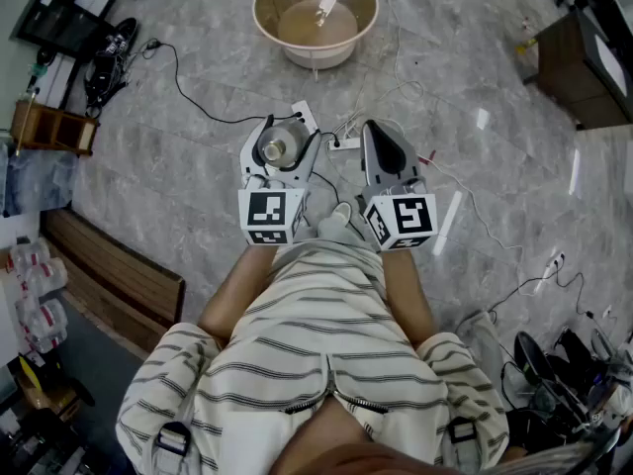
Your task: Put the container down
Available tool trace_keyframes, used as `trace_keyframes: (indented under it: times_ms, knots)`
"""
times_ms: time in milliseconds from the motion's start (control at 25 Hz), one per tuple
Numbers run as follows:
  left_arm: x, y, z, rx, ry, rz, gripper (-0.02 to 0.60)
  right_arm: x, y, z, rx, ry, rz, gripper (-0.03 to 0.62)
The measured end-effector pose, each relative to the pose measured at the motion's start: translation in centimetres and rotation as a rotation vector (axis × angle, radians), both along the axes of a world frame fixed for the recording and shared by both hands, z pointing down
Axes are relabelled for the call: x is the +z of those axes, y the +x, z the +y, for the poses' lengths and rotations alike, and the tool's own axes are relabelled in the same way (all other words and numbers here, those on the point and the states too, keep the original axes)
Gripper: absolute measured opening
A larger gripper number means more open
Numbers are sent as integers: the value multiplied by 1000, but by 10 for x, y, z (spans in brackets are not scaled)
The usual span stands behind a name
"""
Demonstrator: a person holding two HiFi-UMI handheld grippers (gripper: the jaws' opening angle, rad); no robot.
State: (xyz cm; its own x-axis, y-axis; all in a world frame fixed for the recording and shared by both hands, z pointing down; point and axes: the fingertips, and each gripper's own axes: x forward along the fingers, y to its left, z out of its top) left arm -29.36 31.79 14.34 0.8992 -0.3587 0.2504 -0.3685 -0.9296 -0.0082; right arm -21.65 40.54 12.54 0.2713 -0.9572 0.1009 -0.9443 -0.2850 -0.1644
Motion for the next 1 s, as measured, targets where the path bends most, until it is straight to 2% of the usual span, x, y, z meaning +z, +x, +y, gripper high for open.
trace_keyframes:
  times_ms: [520,840,1000]
  knots:
    - [18,17,16,-78,-14,-10,330,6,33,15,-48,19,7,6]
    - [28,35,-9,-101,-25,-13,331,16,52,-11,-61,10,1,6]
    - [37,55,-29,-116,-46,-11,330,23,72,-33,-76,-14,1,6]
